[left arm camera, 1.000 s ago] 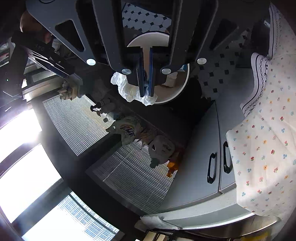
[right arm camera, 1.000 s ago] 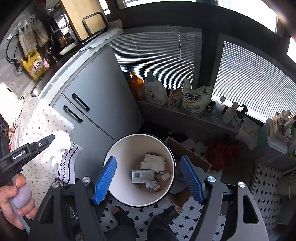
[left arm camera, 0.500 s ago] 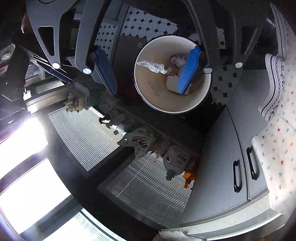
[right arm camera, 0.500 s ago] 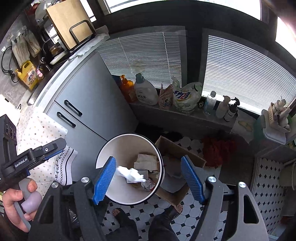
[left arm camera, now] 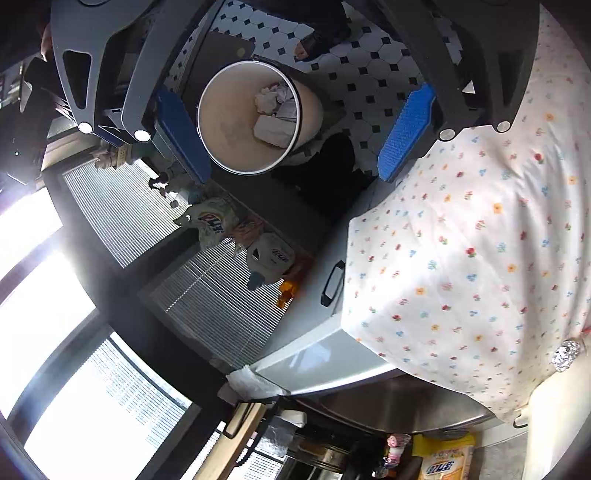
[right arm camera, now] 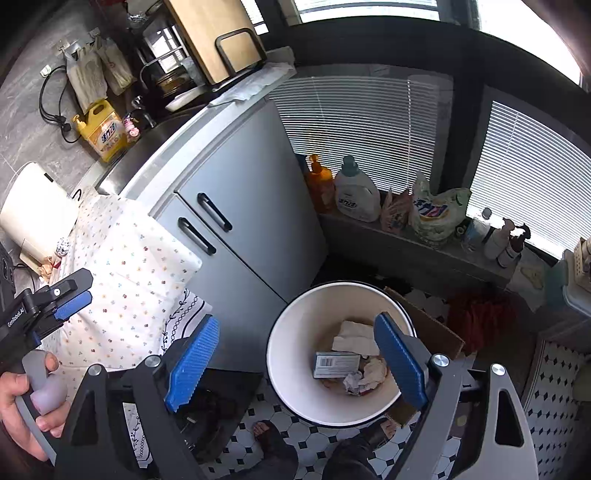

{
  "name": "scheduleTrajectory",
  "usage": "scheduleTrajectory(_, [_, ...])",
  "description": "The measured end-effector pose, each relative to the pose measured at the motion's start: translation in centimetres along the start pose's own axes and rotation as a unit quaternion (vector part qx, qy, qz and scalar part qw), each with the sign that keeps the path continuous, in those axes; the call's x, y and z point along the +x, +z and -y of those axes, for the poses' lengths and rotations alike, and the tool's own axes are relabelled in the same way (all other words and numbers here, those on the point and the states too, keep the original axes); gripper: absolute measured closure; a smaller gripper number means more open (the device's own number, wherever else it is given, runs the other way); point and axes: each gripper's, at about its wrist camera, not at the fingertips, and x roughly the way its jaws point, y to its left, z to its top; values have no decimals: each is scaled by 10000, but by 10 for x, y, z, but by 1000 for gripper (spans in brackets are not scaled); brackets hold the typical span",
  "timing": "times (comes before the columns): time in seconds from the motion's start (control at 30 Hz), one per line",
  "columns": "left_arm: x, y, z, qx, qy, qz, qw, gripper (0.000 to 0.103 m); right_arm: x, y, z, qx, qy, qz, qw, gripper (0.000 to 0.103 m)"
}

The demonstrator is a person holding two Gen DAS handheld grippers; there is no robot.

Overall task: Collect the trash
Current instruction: 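Move both grippers back to the counter trash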

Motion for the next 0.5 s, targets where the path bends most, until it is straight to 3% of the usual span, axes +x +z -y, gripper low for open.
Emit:
scheduleTrajectory(0.27, [-59,17,-86,-409,373,457,9974,12,9,12,-101,-522,353,139,9979,8])
scheduleTrajectory(0.5, [-100,24,-157,-724,621,843,9919,12,15,18,-174,-865,528,201,9947,8])
